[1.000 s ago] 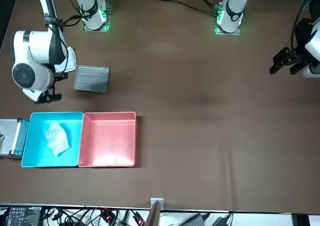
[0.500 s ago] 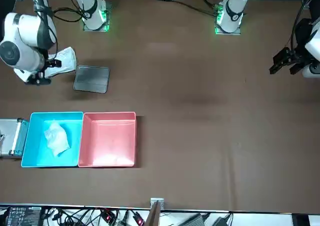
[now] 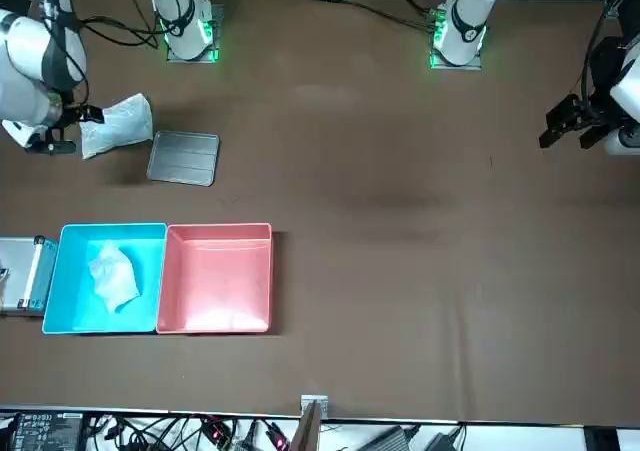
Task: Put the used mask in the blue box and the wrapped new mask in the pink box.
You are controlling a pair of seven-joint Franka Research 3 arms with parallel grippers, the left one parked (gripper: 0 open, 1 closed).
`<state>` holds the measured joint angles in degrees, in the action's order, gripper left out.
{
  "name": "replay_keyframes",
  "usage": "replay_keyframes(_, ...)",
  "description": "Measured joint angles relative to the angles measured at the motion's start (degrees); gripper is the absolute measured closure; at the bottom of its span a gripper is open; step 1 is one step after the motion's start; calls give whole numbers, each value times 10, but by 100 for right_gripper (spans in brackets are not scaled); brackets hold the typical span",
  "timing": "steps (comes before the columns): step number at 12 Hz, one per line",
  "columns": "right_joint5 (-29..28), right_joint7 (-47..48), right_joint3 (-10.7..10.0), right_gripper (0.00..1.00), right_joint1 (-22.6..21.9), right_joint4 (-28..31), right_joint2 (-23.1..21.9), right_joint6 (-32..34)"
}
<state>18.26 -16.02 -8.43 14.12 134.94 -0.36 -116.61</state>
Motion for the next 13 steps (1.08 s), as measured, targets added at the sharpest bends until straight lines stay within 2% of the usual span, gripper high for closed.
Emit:
replay_keyframes(2,0,-8,0,0,9,1,9,-12)
replay_keyframes(4,-1,2,6,1,-3,1,17,-15)
replay_keyframes(7,-1,101,12,1,-56,13,22,-15)
replay_keyframes(9,-1,160,16,1,-102,48,22,-18)
replay_keyframes(13,-1,189,16,1,-153,99,23,-26)
